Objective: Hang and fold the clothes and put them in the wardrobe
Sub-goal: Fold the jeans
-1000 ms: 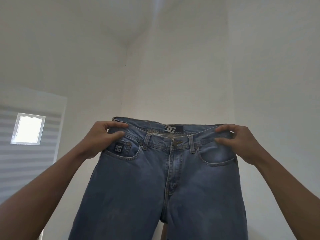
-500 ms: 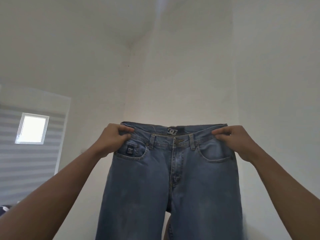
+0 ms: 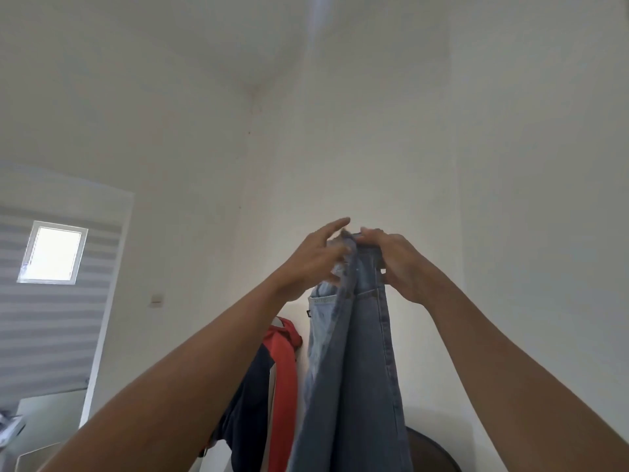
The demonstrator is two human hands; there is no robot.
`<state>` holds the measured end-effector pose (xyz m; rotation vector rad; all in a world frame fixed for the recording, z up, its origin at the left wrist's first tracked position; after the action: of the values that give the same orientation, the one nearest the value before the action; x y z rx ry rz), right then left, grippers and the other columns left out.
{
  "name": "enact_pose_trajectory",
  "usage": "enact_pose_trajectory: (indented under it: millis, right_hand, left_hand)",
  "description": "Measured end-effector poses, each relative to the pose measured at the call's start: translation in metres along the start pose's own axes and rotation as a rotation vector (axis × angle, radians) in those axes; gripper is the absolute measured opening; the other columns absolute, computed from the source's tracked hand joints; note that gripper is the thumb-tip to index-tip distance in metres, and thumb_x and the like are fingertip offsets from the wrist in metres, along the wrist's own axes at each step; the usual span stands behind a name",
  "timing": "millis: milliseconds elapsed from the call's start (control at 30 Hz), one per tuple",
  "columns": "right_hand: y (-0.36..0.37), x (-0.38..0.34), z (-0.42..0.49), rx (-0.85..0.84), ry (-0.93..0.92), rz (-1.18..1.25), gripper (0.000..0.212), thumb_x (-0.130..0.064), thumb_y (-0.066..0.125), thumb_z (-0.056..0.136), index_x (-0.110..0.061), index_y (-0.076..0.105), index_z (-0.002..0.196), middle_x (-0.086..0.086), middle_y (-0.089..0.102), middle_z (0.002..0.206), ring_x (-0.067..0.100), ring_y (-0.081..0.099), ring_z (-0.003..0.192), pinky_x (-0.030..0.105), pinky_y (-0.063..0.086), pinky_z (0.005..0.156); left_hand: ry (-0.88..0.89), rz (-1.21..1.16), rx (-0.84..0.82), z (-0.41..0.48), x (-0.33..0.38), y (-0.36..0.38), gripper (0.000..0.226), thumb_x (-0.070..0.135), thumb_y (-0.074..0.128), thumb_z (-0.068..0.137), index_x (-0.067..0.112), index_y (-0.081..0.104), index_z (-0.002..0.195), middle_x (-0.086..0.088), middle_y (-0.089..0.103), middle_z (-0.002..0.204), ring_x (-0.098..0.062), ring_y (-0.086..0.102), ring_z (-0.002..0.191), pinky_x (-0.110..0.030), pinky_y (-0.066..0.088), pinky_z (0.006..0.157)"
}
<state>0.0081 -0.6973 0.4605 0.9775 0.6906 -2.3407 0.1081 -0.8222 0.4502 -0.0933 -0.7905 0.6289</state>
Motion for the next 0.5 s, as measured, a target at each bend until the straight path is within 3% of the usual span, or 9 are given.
enact_pose_trajectory:
  millis: [67,167,267,400,500]
  right_hand:
    - [0.001,-0.002,-0.004,0.001,-0.026,0.0,0.045,-0.052,0.059,0.093,-0.012,0.074,0.108,0.009,0.076,0.102,0.024,0.073,0.092,0.038,0.058,0.08]
    - [-0.001,0.001,-0.007,0.049,-0.077,-0.039,0.037,-0.041,0.074,0.085,-0.012,0.075,0.108,0.009,0.076,0.102,0.026,0.074,0.093,0.042,0.059,0.085]
    - [-0.008,0.008,-0.006,0.1,-0.048,0.073,0.021,-0.008,0.056,0.098,-0.003,0.07,0.113,0.02,0.072,0.11,0.028,0.073,0.09,0.041,0.06,0.079]
    - [-0.02,0.012,-0.005,0.16,-0.064,0.241,0.034,0.005,0.042,0.099,-0.006,0.063,0.125,0.02,0.069,0.117,0.028,0.072,0.093,0.038,0.06,0.076]
    - [-0.027,0.007,-0.005,0.189,-0.163,0.335,0.042,0.009,0.042,0.099,-0.013,0.059,0.13,0.014,0.07,0.114,0.026,0.072,0.09,0.036,0.062,0.073]
  left_hand:
    - [-0.015,-0.084,-0.036,-0.002,0.008,0.007,0.038,0.024,0.032,0.104,0.021,0.032,0.142,-0.011,0.067,0.114,-0.022,0.067,0.103,-0.042,0.061,0.077]
    - [-0.006,-0.123,-0.086,-0.003,0.011,0.008,0.031,0.028,0.022,0.105,0.018,0.046,0.122,-0.02,0.065,0.119,-0.031,0.065,0.104,-0.048,0.054,0.088]
    - [-0.027,-0.189,-0.067,-0.005,0.008,0.004,0.02,0.024,0.037,0.099,0.016,0.05,0.113,-0.018,0.071,0.112,-0.029,0.068,0.095,-0.044,0.054,0.083]
    - [0.129,0.039,0.286,-0.012,-0.013,-0.022,0.027,0.011,0.067,0.09,0.02,0.056,0.113,-0.001,0.075,0.099,-0.016,0.064,0.084,-0.029,0.051,0.072]
    - [0.084,0.12,0.273,-0.026,-0.039,-0.032,0.027,0.023,0.078,0.085,0.027,0.06,0.105,0.015,0.058,0.118,-0.008,0.053,0.105,-0.026,0.047,0.083]
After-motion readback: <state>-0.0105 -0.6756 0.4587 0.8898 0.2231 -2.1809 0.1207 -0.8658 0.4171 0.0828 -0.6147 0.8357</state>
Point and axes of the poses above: each hand's wrist, its own z-axis towards the middle knuckle, its own y-axis out of the palm, x = y × z, the point moved 3 cm from there along z, towards the middle knuckle
